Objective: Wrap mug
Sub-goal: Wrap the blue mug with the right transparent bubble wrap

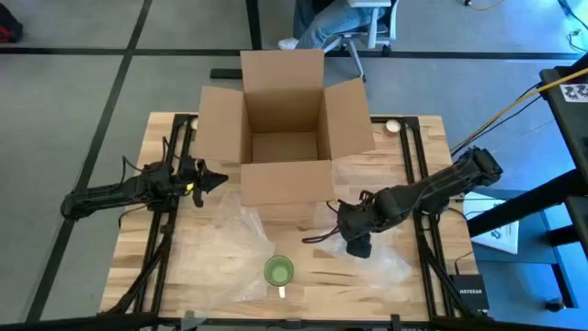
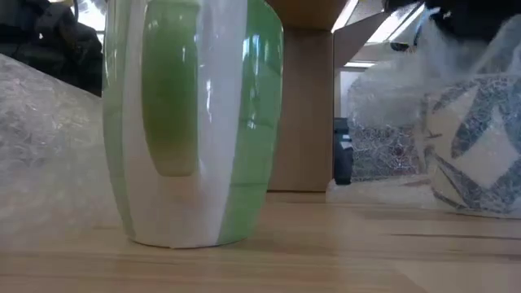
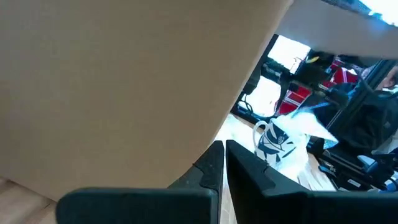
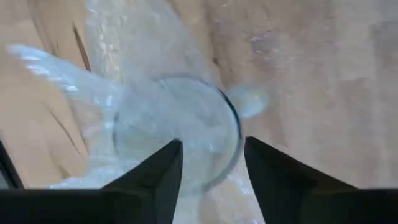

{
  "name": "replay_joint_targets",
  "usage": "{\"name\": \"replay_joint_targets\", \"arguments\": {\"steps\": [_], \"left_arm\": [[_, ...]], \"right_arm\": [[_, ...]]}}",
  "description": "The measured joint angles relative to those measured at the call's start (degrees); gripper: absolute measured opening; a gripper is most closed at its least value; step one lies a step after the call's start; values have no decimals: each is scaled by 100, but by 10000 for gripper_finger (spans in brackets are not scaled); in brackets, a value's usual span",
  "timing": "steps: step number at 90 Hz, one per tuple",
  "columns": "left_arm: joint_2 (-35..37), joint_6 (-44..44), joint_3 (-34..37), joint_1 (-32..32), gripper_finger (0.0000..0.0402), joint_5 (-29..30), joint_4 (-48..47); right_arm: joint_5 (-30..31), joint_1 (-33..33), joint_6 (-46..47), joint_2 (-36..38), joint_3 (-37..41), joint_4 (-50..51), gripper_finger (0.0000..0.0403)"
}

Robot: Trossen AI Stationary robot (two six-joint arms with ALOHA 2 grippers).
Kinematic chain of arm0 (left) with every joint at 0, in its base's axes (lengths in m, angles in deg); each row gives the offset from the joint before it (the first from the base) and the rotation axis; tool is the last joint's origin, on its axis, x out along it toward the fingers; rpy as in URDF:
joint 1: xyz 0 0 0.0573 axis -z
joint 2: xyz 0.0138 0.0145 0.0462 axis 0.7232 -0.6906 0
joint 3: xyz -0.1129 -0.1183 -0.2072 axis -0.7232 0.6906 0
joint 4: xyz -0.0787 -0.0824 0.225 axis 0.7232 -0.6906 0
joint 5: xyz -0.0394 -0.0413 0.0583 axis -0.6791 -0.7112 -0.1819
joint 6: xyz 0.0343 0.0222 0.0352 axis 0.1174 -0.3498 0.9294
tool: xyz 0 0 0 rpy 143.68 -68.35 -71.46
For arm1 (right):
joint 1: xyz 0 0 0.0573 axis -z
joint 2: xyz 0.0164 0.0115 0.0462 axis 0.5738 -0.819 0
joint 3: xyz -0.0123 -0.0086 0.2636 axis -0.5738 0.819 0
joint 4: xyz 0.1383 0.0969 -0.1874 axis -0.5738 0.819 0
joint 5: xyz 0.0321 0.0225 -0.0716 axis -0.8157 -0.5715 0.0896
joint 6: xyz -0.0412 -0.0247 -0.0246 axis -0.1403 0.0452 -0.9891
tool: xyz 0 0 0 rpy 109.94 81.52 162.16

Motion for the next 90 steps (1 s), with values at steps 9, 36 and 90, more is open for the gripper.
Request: {"name": "replay_joint_targets", "arguments": {"steps": [9,36,90], "left_arm": [[0,0,0,0,0,0,-2],[0,1,0,0,0,0,-9],[-1,-13,0,0,0,2,8]], "right_arm": [[-43,-21,57,26,-396,349,162],[-673,-804,1451,31,-561,1060,163],[531,-1859,2580,28,778,-335,42]]}}
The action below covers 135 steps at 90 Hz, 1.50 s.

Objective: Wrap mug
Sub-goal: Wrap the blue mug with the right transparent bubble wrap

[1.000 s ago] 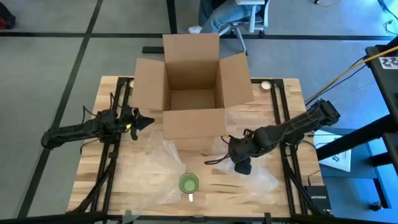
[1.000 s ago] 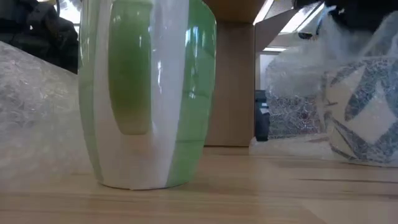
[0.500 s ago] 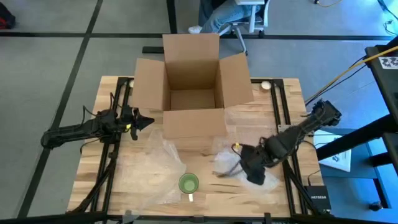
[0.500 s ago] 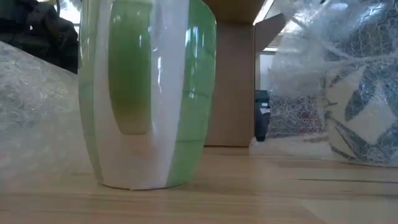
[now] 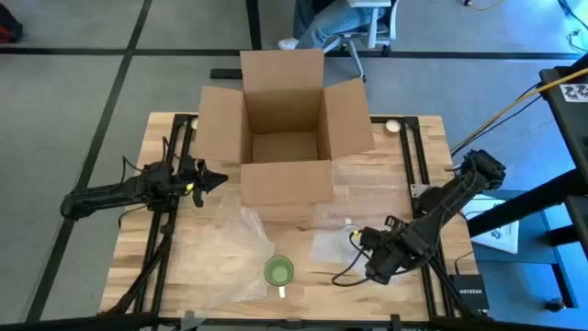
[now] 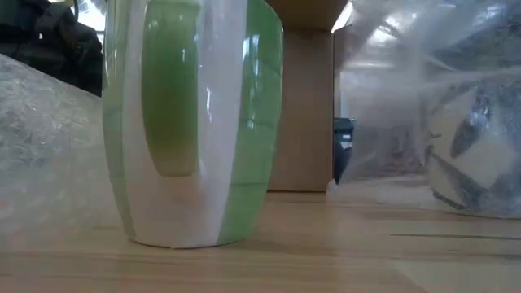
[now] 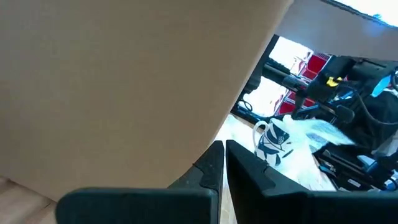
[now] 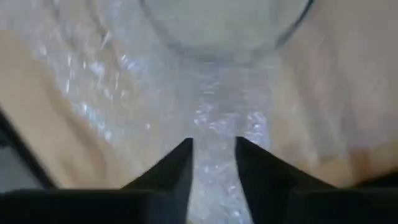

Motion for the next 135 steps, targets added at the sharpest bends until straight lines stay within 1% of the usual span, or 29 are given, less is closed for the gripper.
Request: {"name": "replay_joint_targets", "arguments": {"steps": [3,7,21,28,34,40,47,53,62,69,78,83,89,96,105,114,120,126,135], "left_arm": [[1,-16,0,0,0,0,-1],[1,-18,0,0,0,0,0],[1,-31,0,0,0,0,3],[0,-31,0,0,0,0,3],[1,-33,0,1,0,0,0],[0,-37,0,0,0,-2,-6],[1,-37,0,0,0,-2,-7],[1,-37,0,0,0,-2,-8],[1,-35,0,1,0,-2,-11],[-1,-31,0,0,0,-2,-15],[-1,-4,0,2,0,-2,-15],[0,-22,0,2,0,-2,-17],[-1,-31,0,1,0,-2,-17],[1,-33,0,2,0,-3,-18],[-1,-33,0,0,0,-3,-19],[-1,-33,0,0,0,-4,-19],[-1,-33,0,0,0,-2,-20],[-1,-33,0,0,0,0,-19],[0,-33,0,0,0,-2,-21]], "right_arm": [[124,34,-66,0,-31,-40,22],[260,108,-182,0,-54,-147,10],[693,463,-630,0,-57,-595,18],[981,664,-724,0,-58,-596,9],[1077,838,-770,0,-45,-604,3],[1076,966,-831,0,24,-632,4],[1051,1065,-901,0,176,-887,8],[846,1086,-985,-1,307,-1036,9],[552,1124,-1169,-9,268,-807,9],[578,1145,-1158,-9,-26,-389,9],[616,1126,-1218,-1,-691,286,9],[508,1035,-1156,2,-1018,521,9],[345,848,-751,2,-1283,495,9],[324,482,-123,7,-1317,87,12],[359,-116,534,-75,-1109,-780,30],[717,-629,1078,-321,-958,-1611,68],[1080,-793,1160,-592,-955,-2096,100],[1273,-811,793,-947,-947,-2550,131],[1192,-719,-372,-1465,-947,-3170,168]]}}
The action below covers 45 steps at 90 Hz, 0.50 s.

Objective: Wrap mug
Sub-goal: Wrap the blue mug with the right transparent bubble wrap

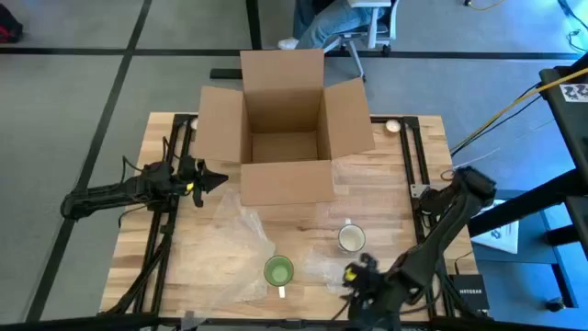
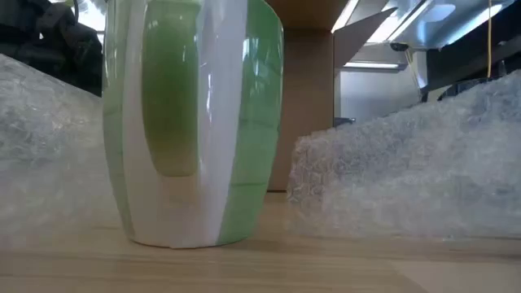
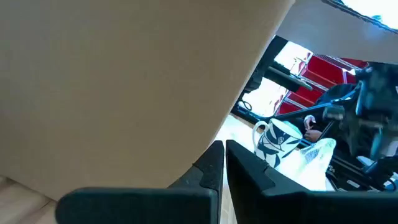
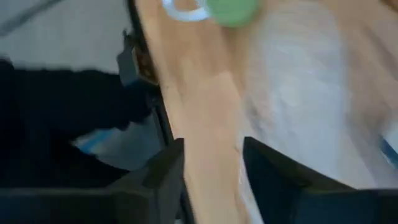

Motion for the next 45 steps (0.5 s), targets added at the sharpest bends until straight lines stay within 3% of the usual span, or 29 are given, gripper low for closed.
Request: {"name": "replay_joint_targets", "arguments": {"steps": [21,45], "left_arm": [[1,-111,0,1,0,-6,-1],[-1,-227,0,0,0,-42,-1]], "right_arm": [[-1173,493,-1269,-1021,7,396,197],[-1519,961,-1261,-1562,-35,595,197]]}}
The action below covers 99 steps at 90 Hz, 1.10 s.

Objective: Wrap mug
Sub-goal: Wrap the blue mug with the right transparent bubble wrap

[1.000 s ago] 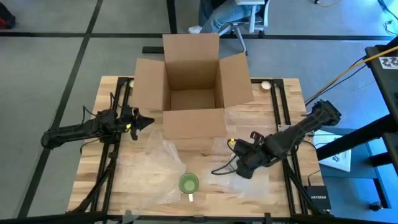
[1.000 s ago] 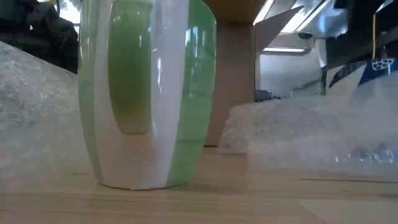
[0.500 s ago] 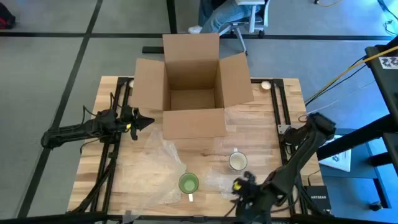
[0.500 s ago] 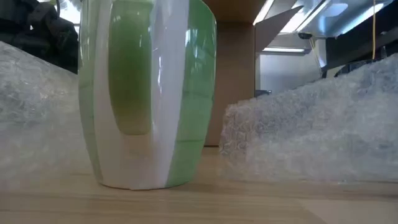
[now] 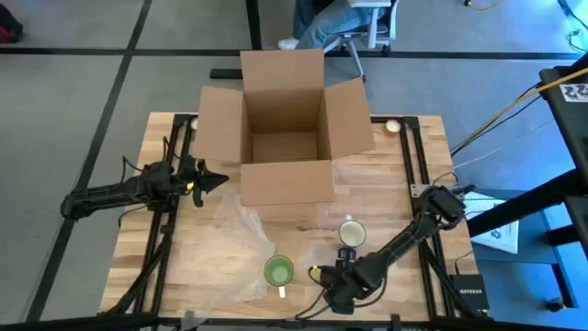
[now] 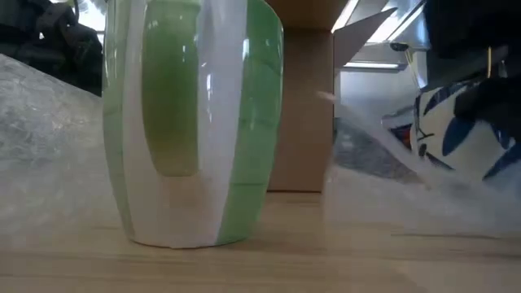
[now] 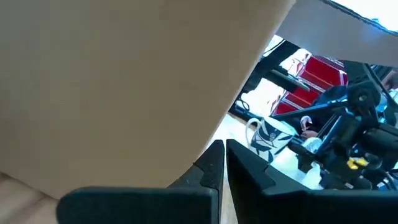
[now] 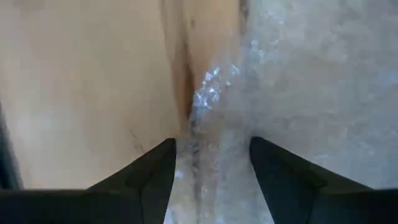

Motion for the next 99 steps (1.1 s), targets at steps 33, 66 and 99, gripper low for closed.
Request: {"name": "replay_joint_targets", "arguments": {"steps": [33,66,99], "left_arm": [[1,-96,0,2,0,-52,0],[2,-83,2,2,0,-63,-2],[1,-135,2,2,0,-63,1]], "right_arm": [[-625,-26,63,-182,-671,680,26],[231,-294,483,-143,-3473,3403,4],[2345,-384,2545,197,-3245,4840,1]]}}
